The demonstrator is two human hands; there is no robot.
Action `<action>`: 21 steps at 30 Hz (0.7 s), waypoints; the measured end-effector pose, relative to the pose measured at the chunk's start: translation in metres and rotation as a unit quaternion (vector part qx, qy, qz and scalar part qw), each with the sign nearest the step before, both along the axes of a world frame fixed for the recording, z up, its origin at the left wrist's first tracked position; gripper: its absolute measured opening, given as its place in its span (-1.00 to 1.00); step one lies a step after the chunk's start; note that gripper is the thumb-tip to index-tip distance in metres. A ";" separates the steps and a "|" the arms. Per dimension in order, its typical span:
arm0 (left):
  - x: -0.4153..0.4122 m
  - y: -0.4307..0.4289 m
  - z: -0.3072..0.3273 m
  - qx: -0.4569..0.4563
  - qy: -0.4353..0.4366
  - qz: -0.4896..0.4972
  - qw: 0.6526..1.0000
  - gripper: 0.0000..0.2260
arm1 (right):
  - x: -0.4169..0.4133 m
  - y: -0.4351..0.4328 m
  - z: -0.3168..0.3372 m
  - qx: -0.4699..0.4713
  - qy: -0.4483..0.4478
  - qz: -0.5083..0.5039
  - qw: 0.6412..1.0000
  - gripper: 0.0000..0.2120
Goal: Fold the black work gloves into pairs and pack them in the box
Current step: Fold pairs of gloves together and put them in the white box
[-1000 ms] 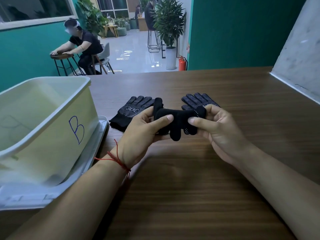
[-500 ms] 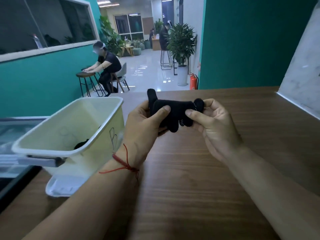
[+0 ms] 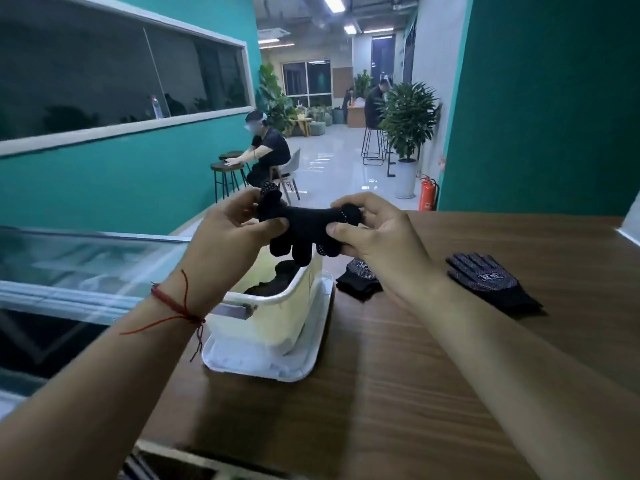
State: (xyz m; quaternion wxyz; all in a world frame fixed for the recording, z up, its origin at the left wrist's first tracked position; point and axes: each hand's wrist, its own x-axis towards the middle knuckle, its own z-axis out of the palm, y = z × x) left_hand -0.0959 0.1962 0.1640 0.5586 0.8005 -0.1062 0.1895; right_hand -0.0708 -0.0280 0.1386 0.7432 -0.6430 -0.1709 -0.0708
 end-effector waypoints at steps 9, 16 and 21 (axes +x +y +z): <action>0.006 0.072 -0.015 0.244 0.043 0.108 0.963 -0.79 | 0.012 0.069 -0.007 -0.360 -0.050 -0.015 0.931 -0.90; 0.007 0.062 -0.029 0.345 0.080 0.152 0.923 -0.51 | 0.004 0.069 -0.012 -0.538 -0.110 -0.081 0.832 -0.77; 0.006 0.036 -0.022 0.352 0.065 0.134 0.924 -0.53 | 0.001 0.047 -0.004 -0.510 -0.108 -0.095 0.848 -0.79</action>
